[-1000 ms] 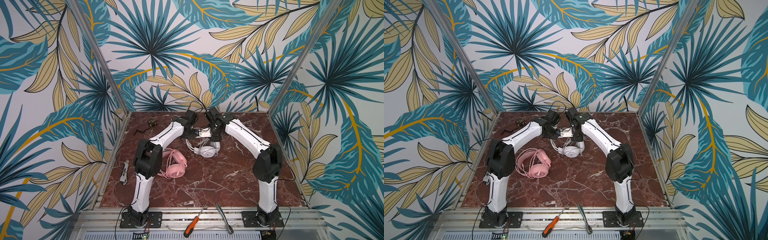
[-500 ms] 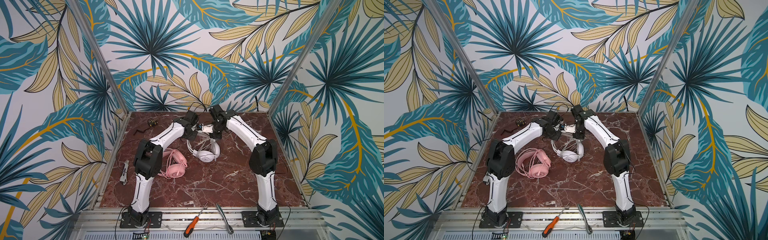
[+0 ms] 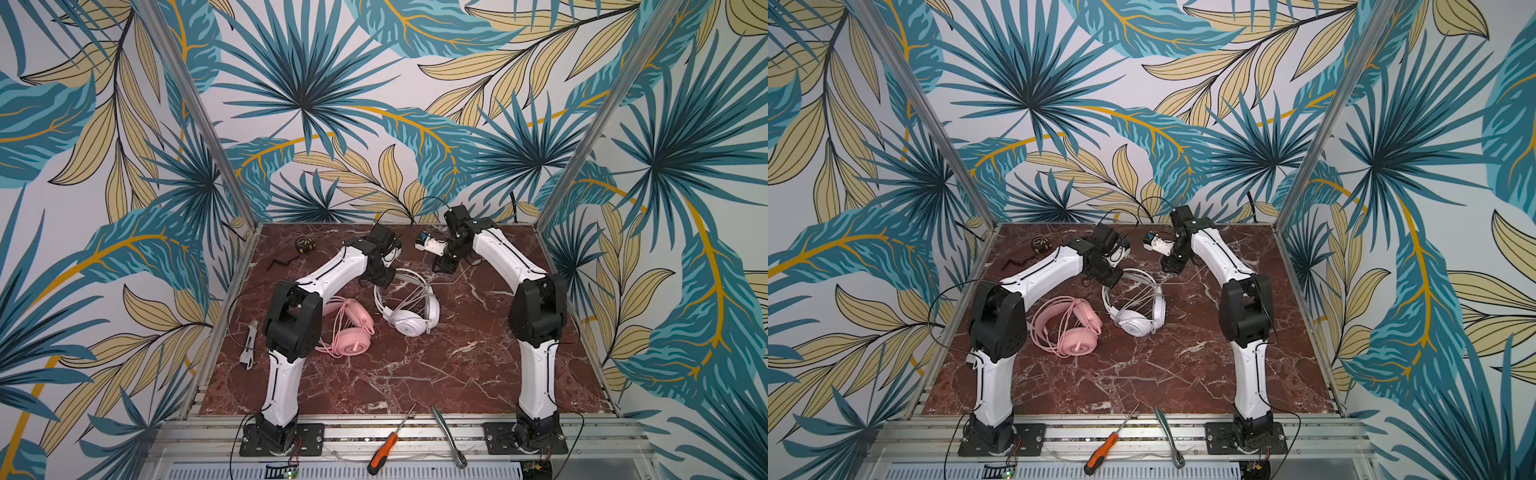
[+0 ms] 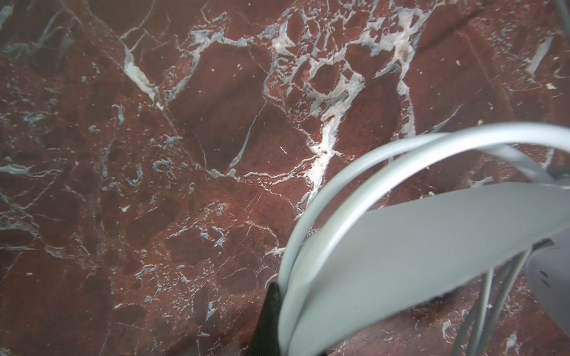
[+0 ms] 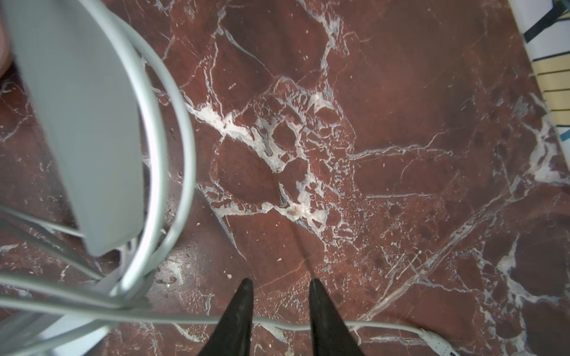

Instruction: Wrap the headphones

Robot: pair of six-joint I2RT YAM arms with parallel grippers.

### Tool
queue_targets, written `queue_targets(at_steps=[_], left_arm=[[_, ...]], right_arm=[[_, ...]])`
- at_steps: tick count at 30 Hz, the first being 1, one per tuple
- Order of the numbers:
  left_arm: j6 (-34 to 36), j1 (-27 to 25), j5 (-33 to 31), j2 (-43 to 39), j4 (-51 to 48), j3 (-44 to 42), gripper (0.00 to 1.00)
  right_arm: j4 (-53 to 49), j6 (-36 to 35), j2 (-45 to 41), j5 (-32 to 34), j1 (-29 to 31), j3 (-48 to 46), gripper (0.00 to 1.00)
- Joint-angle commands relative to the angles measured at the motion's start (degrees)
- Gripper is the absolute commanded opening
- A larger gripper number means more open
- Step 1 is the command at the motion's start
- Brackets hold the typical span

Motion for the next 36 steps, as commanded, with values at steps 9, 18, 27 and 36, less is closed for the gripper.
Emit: queue_targets(at_steps=[9,18,27,36], left_arm=[[0.7,0.8,6.9,-5.2,0.3,-0.9,0.0],[0.7,1.4,8.4,-6.2,0.1,-1.9,0.0],[0.8,1.6,8.5,-6.2,0.0,-3.0,0.0],[-0.6,1.8,9.3,-6.1,-0.1,-3.3,0.0]], right_arm=[[14.1,-1.0,-2.1,-3.3,-2.3,-15.5,0.44],[19.4,5.7,-4.7,-8.0,-5.5,-19.5,0.46],[25.2,4.4,-17.8,-9.5,-9.4,-30.5,0.52],[32.0,-2.2,-23.2,-14.7,-8.9,-42.1,0.58]])
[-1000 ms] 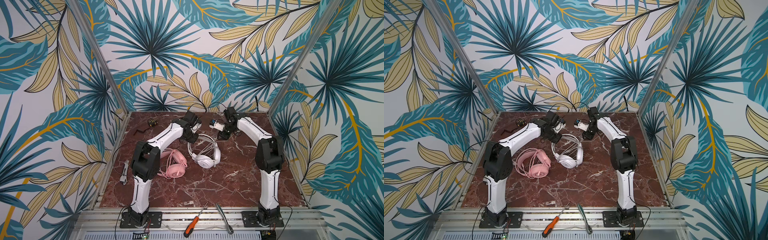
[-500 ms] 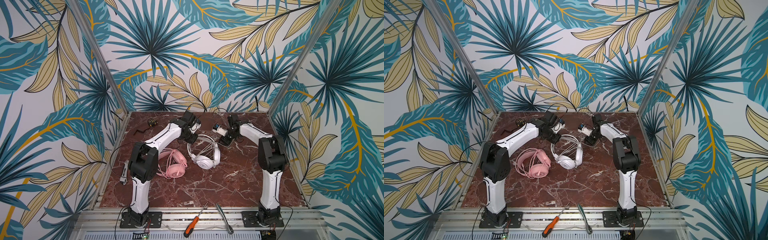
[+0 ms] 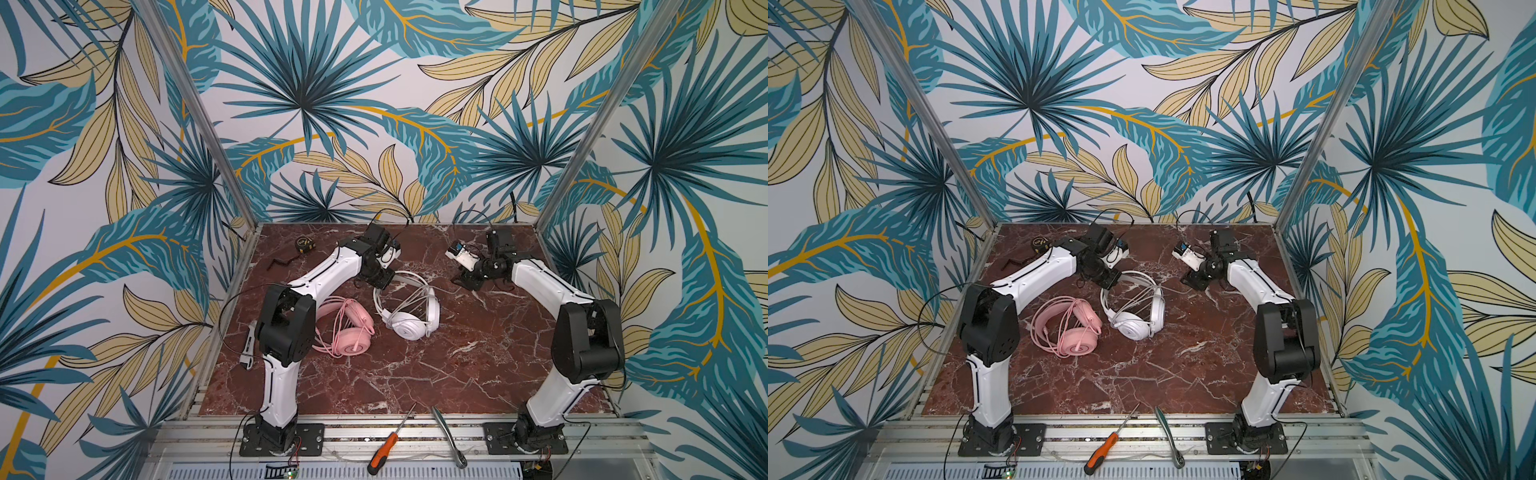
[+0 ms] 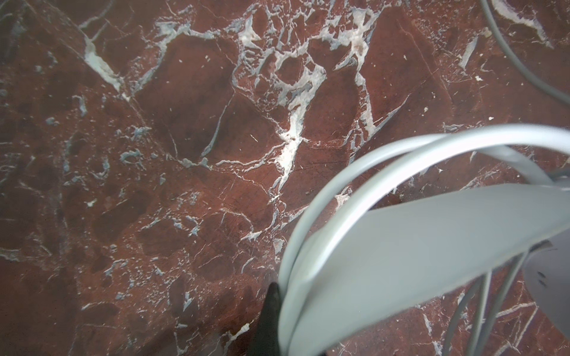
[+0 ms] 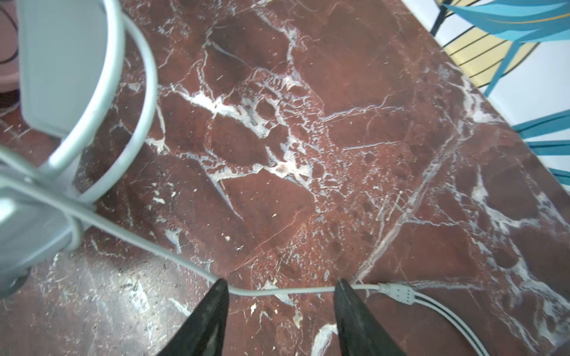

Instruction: Wrap the headphones

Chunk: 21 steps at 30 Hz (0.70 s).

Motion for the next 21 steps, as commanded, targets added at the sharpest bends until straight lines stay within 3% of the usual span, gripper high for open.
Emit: queue_targets(at_steps=[1,13,21], left_arm=[[-1.1,0.3,3.3,-3.2,0.0,-0.2,0.0],[-1.1,0.3,4.7,-4.2,-0.7,1.4,0.0],[-0.9,0.3,5.6,-4.3,-0.8,2.0,0.0]], right_arm=[[4.9,-2.5,-0.7,-3.2,0.8,-4.2,0.59],[7.8,-2.0,6.2,-5.0,3.8,-1.2,0.55],[9.3,-1.7,5.8,-4.5,3.8,-2.6,0.55]])
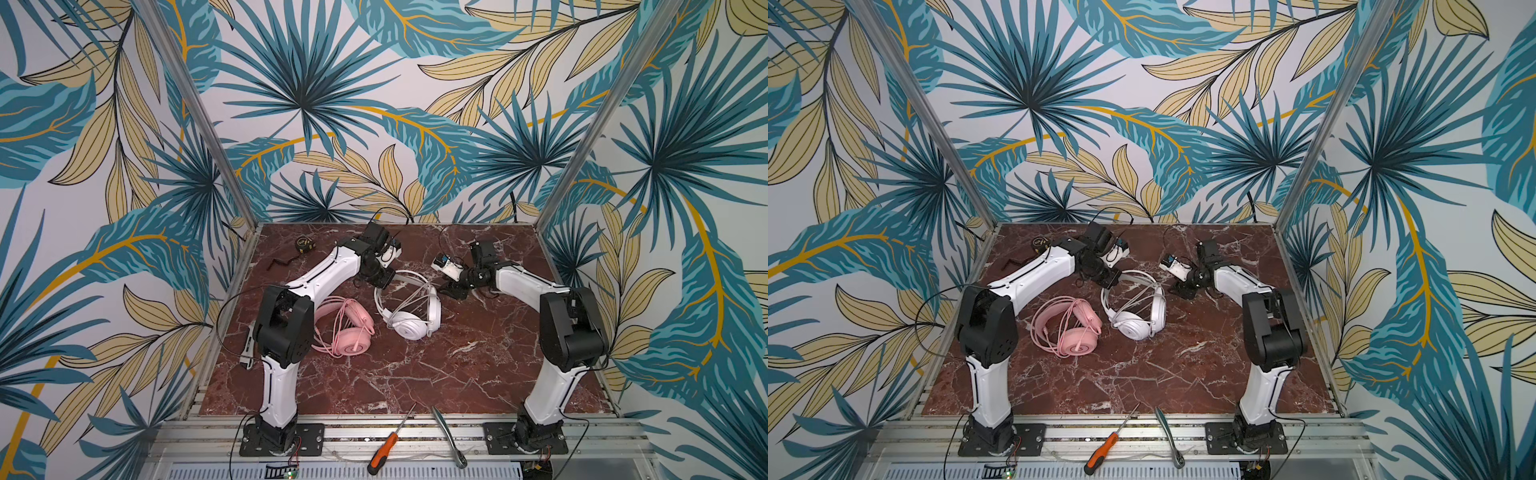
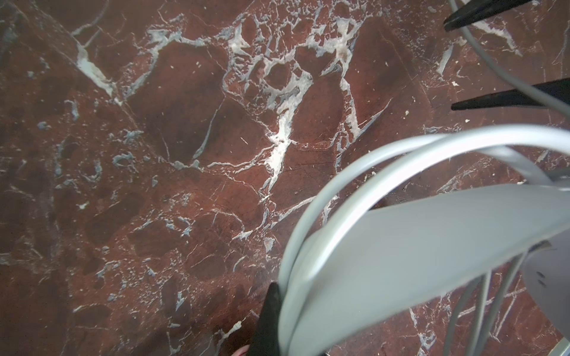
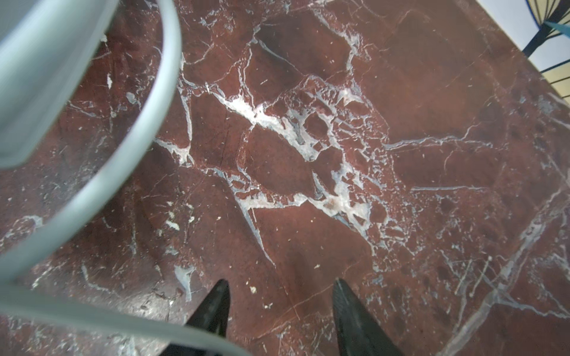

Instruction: Wrap the headphones

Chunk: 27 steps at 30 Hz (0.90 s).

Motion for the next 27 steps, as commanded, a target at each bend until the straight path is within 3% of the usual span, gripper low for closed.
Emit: queue_targets(at_steps=[1,9,18,27], left_arm=[[-0.7,0.3,3.8,-3.5,-0.4,2.1,0.0],[-1.7,1.1,7.0,-4.9,-0.5,3.1,0.0],[-4.5,1.7,10.3,-6.2,-0.4,5.7,0.0],[-7.7,3.4,13.5,-7.1,2.5,5.7,0.0]], right_arm=[[-0.2,-0.3,0.6,-0.7,0.2,0.1,0.55],[-9.1,0.1,7.7,-3.4,0.2,8.3,0.42],[-15.8,-0.6,10.3,-2.5,0.2,10.8,0.39],[-22.4,-1.2,13.0,2.8,0.2,14.6,0.37]])
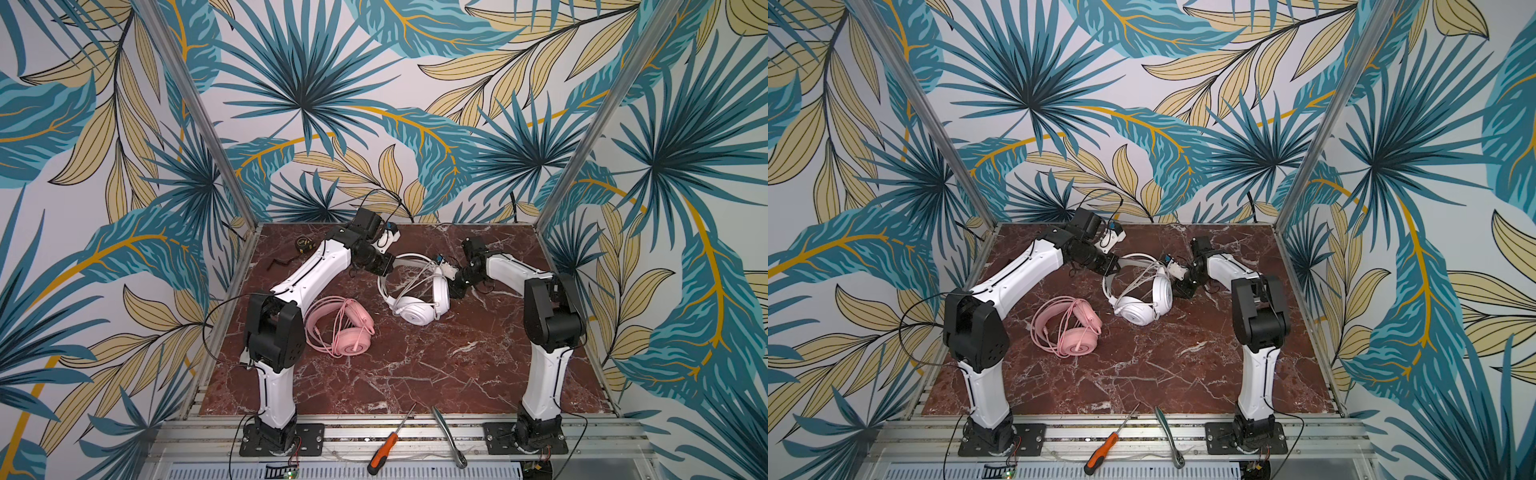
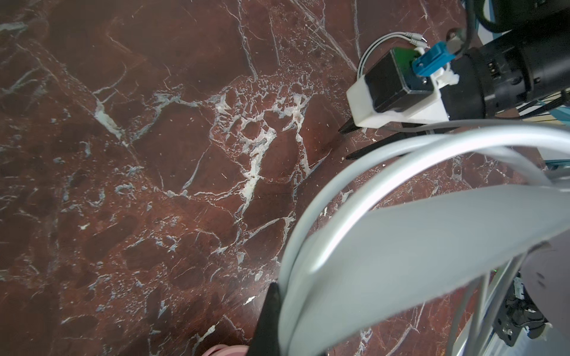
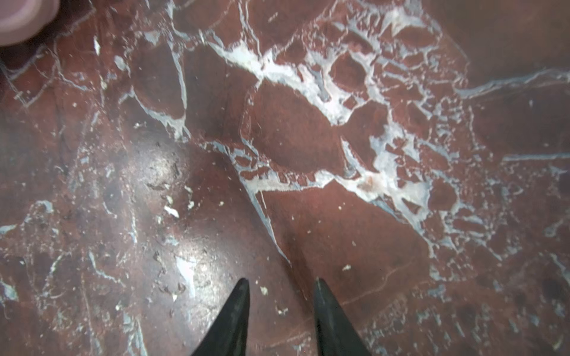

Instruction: Wrap the headphones

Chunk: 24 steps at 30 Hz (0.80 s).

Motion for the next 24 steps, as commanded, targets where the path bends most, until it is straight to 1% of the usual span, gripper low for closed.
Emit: queue_targets(at_steps=[1,7,17,19,24], left_arm=[[-3.1,1.4,4.8,-3.7,3.6,1.1,0.0],[-4.7,3.1,5.7,-5.8,6.0,-0.8,0.0],[-7.8,4.7,5.7,-7.1,9.7,-2.9,0.0],[-8.2,5.0,5.5,-7.2,10.0,-3.1,0.0],[-8.9,6.0,5.2,-7.7,10.5,-3.8,0.0]], right_arm=[[-4.7,-0.5,1.9,2.0,0.2,1.2,0.37],[-8.1,0.5,3.8,2.8,0.2,4.1,0.37],[-9.6,3.8,3.6,5.5,1.3,3.4,0.37],[-9.4,3.8,3.5,6.7,1.6,2.9,0.35],[-10.9,5.1,3.5,8.4,1.8,3.7,0.35]])
